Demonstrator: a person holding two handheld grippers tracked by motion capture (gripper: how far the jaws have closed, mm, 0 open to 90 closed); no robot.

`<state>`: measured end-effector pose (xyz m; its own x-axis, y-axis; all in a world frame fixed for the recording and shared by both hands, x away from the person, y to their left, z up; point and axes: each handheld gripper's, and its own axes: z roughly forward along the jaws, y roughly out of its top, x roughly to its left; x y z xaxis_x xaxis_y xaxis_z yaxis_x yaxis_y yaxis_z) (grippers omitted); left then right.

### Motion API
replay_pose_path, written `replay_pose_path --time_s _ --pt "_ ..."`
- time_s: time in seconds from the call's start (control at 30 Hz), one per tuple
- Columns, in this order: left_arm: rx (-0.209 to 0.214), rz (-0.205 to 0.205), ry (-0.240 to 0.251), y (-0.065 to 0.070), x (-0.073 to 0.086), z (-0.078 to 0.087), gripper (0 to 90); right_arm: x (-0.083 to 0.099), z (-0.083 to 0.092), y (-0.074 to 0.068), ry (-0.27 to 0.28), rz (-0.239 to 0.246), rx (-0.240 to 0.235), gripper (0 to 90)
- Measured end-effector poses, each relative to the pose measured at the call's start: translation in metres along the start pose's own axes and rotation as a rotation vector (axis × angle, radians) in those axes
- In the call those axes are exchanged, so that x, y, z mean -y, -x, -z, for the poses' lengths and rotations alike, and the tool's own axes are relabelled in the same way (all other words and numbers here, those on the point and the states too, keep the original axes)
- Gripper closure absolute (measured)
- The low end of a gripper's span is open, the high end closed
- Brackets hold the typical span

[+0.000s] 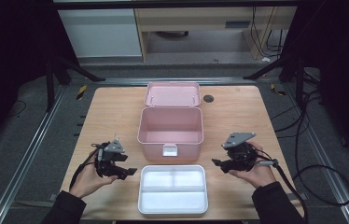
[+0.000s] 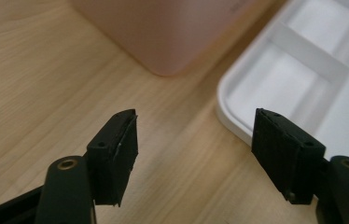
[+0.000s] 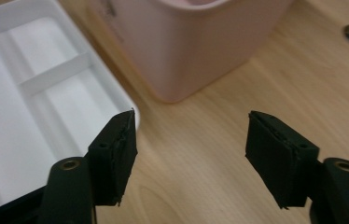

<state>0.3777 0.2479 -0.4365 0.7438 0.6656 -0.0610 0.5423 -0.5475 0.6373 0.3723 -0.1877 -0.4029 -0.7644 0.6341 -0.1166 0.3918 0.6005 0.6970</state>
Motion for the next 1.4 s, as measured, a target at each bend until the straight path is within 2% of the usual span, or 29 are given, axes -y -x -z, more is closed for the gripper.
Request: replay_pose_path --time_s 0.03,0.1,0.17,0.2,0.27,0.4,0.47,0.53,0.63,0.7,0.9,0.97,1.13,1.27,1.4 --pt "-0.038 0.038 0.025 -0.004 0.004 0.001 29.4 0.0 0.003 0.003 0.005 -0.015 0.02 31.0" --pt "-0.109 0.094 0.033 -0.009 0.009 0.0 29.0 -0.001 0.01 0.011 0.016 -0.065 0.067 30.4" --pt "-0.159 0.144 0.058 -0.012 0.014 0.001 28.5 -0.001 0.015 0.016 0.021 -0.098 0.106 30.0" --pt "-0.171 0.163 0.073 -0.013 0.016 0.002 28.7 0.0 0.018 0.019 0.024 -0.11 0.137 29.7" --pt "-0.191 0.19 0.108 -0.017 0.02 0.004 28.9 0.002 0.022 0.022 0.021 -0.129 0.17 27.4" --pt "-0.227 0.237 0.145 -0.027 0.029 0.012 28.6 0.009 0.027 0.027 0.025 -0.153 0.239 22.5" --pt "-0.253 0.254 0.148 -0.033 0.035 0.014 28.8 0.016 0.031 0.027 0.021 -0.163 0.249 21.9" --pt "-0.258 0.27 0.156 -0.037 0.04 0.014 28.8 0.023 0.033 0.028 0.007 -0.175 0.261 21.4" --pt "-0.261 0.267 0.164 -0.041 0.045 0.014 29.4 0.033 0.034 0.029 -0.03 -0.189 0.276 20.3" --pt "-0.269 0.283 0.163 -0.043 0.046 0.015 29.3 0.04 0.035 0.032 -0.052 -0.21 0.295 20.3" --pt "-0.281 0.262 0.141 -0.042 0.045 0.013 29.4 0.057 0.04 0.04 -0.081 -0.281 0.316 20.1" --pt "-0.277 0.261 0.125 -0.042 0.045 0.012 29.5 0.061 0.04 0.04 -0.096 -0.307 0.307 20.2" --pt "-0.278 0.263 0.123 -0.043 0.046 0.012 29.7 0.068 0.037 0.038 -0.129 -0.316 0.299 20.8" --pt "-0.275 0.262 0.128 -0.043 0.045 0.011 29.7 0.073 0.032 0.037 -0.151 -0.323 0.275 20.6" --pt "-0.274 0.262 0.112 -0.044 0.046 0.011 29.7 0.077 0.025 0.038 -0.194 -0.329 0.245 20.6"
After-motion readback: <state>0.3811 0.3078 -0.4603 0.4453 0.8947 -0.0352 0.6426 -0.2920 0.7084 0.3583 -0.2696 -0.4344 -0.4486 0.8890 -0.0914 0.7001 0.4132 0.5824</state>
